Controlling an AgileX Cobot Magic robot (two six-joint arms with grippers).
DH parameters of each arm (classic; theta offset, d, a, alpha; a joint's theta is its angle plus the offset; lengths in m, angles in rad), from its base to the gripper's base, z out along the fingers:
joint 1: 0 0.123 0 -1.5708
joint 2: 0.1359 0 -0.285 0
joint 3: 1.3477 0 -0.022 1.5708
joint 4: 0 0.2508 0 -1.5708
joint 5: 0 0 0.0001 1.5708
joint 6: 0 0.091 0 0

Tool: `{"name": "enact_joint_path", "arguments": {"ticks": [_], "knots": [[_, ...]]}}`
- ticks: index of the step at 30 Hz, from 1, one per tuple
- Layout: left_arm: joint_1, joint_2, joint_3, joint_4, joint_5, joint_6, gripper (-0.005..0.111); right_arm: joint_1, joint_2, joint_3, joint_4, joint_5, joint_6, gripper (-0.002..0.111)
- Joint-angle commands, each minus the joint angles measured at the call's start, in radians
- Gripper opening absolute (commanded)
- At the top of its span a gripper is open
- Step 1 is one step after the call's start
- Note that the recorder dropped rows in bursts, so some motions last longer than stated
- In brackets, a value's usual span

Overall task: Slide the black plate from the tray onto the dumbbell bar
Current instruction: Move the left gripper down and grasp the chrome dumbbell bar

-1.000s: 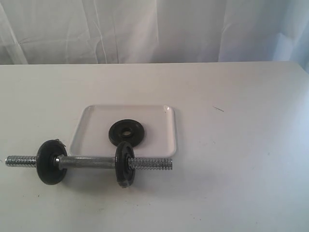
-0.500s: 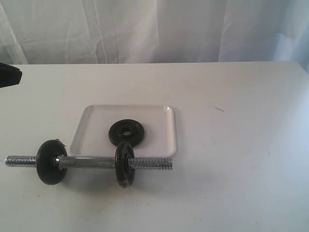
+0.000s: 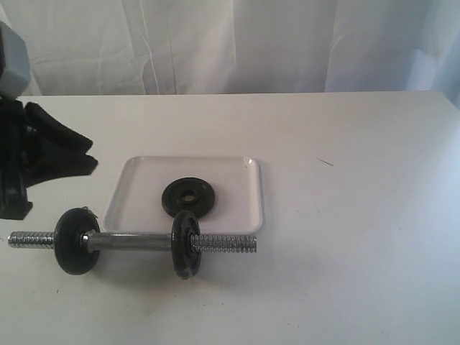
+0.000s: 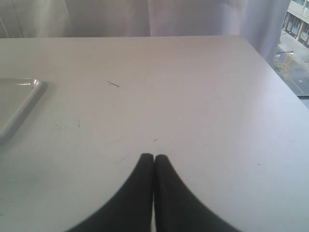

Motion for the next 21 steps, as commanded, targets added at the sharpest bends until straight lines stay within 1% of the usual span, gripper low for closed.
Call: {"name": "enact_joint_path", "arguments": {"ticks": [1,4,10,14,18,21], "knots": [[-0.092,0.053,-0.007,0.028,-0.078,0.005,0.058,0.001,-0.006,0.006,-0.005,-0.013,0.004,0.000],[-0.144,0.094,-0.007,0.097,-0.109,0.001,0.061,0.001,-0.006,0.006,-0.005,-0.013,0.004,0.000],[-0.215,0.169,-0.007,0.246,-0.120,-0.100,0.061,0.001,-0.006,0.006,-0.004,-0.013,0.004,0.000],[-0.240,0.201,-0.007,0.292,-0.116,-0.158,0.061,0.001,-0.006,0.006,-0.004,-0.013,0.004,0.000],[-0.267,0.228,-0.007,0.429,-0.124,-0.212,0.061,0.001,-0.006,0.006,-0.004,-0.013,0.004,0.000],[-0.283,0.261,-0.007,0.498,-0.138,-0.264,0.061,0.001,-0.006,0.006,-0.004,-0.013,0.004,0.000]]}}
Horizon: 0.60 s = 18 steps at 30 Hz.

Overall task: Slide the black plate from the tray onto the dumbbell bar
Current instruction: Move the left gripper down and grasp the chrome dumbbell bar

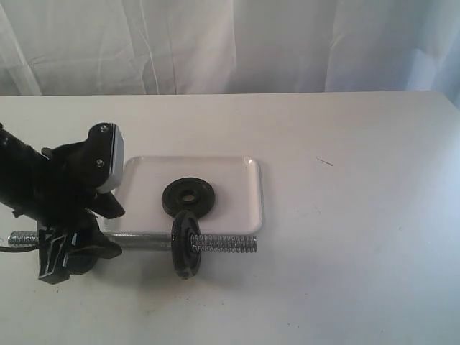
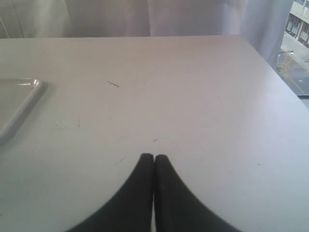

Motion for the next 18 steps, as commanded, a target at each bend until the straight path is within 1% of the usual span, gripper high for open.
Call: {"name": "enact_joint_path", "arguments": {"ticks": [1,4,7,11,18], "knots": [[-0.031,0.045,-0.002,0.098,-0.014,-0.079,0.061,0.001,-0.006,0.006,-0.004,-0.013,0.002,0.000],[-0.055,0.075,-0.004,0.132,-0.082,-0.081,0.061,0.001,-0.006,0.006,-0.004,-0.013,0.002,0.000],[-0.059,0.107,-0.022,0.148,-0.082,-0.081,0.061,0.001,-0.006,0.006,-0.011,-0.013,0.002,0.000],[-0.059,0.147,-0.054,0.150,-0.114,-0.072,0.061,0.001,-0.006,0.006,-0.011,-0.013,0.002,0.000],[-0.059,0.218,-0.091,0.150,-0.084,-0.070,0.061,0.001,-0.006,0.006,-0.011,-0.013,0.002,0.000]]}}
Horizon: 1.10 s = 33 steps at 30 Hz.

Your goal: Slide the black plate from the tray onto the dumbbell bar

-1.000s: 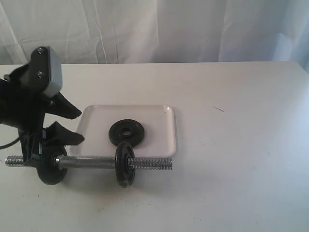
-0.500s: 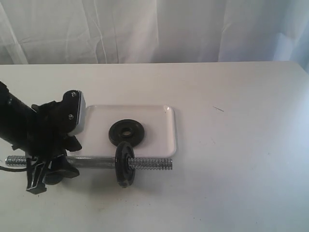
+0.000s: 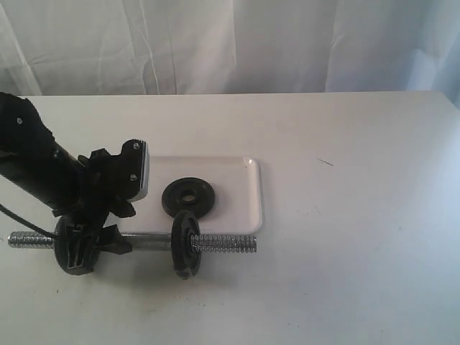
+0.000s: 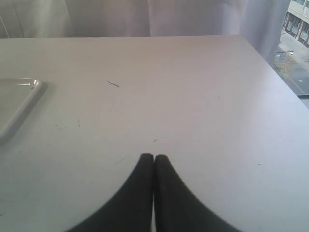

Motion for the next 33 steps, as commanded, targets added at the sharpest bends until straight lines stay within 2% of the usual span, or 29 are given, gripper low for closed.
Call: {"name": "enact_joint_path", "arguments": {"ticks": [1,4,12,19,23,26,33], "knots": [[-0.006,0.036,-0.009,-0.002,0.035,0.002,0.061,0.001,-0.006,0.006,-0.011,-0.013,0.002,0.000],[-0.019,0.051,-0.009,0.001,0.040,0.002,0.061,0.001,-0.006,0.006,-0.011,-0.013,0.002,0.000],[-0.118,0.138,-0.033,0.013,-0.017,0.015,0.061,0.001,-0.006,0.006,-0.011,-0.013,0.002,0.000],[-0.132,0.182,-0.058,0.019,-0.029,0.010,0.061,0.001,-0.006,0.006,-0.008,-0.013,0.002,0.000],[-0.132,0.182,-0.058,0.035,-0.027,0.010,0.056,0.001,-0.006,0.006,-0.008,-0.013,0.002,0.000],[-0.132,0.182,-0.058,0.035,-0.025,-0.023,0.045,0.001,-0.006,0.006,-0.008,-0.013,0.002,0.000],[-0.132,0.182,-0.058,0.035,-0.020,-0.071,0.000,0.001,-0.006,0.006,-0.006,-0.013,0.002,0.000]]}}
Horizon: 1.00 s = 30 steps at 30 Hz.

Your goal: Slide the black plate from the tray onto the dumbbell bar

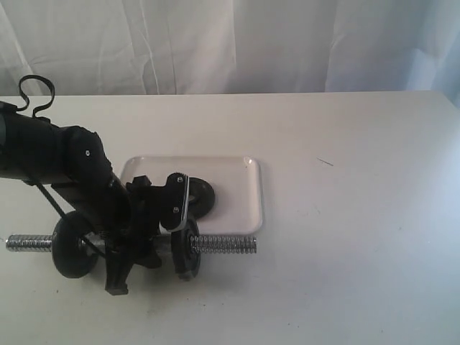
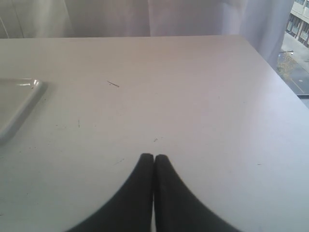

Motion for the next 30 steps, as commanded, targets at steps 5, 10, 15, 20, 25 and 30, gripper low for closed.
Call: {"name": "enact_joint_path", "arguments": {"ticks": [5,10,15,20,25,30], "knots": [[-0.007,-0.007,0.001,-0.032,0.028,-0.058,0.000,0.001,-0.006,0.006,-0.006,-0.013,0.002,0.000],[-0.007,-0.062,0.001,-0.115,-0.060,-0.047,0.000,0.001,-0.006,0.006,-0.006,-0.013,0.002,0.000],[-0.007,-0.132,0.001,-0.136,-0.073,-0.047,0.000,0.001,-0.006,0.006,-0.006,-0.013,0.002,0.000],[-0.007,-0.222,0.001,-0.146,-0.074,-0.049,0.000,0.001,-0.006,0.006,-0.061,-0.039,-0.015,0.000],[-0.007,-0.292,0.001,-0.146,-0.077,-0.103,0.000,0.001,-0.006,0.006,0.150,-0.396,0.276,0.000],[0.004,-0.317,0.001,-0.144,-0.077,-0.133,0.000,0.001,-0.006,0.006,0.178,-0.590,0.618,0.000]]}}
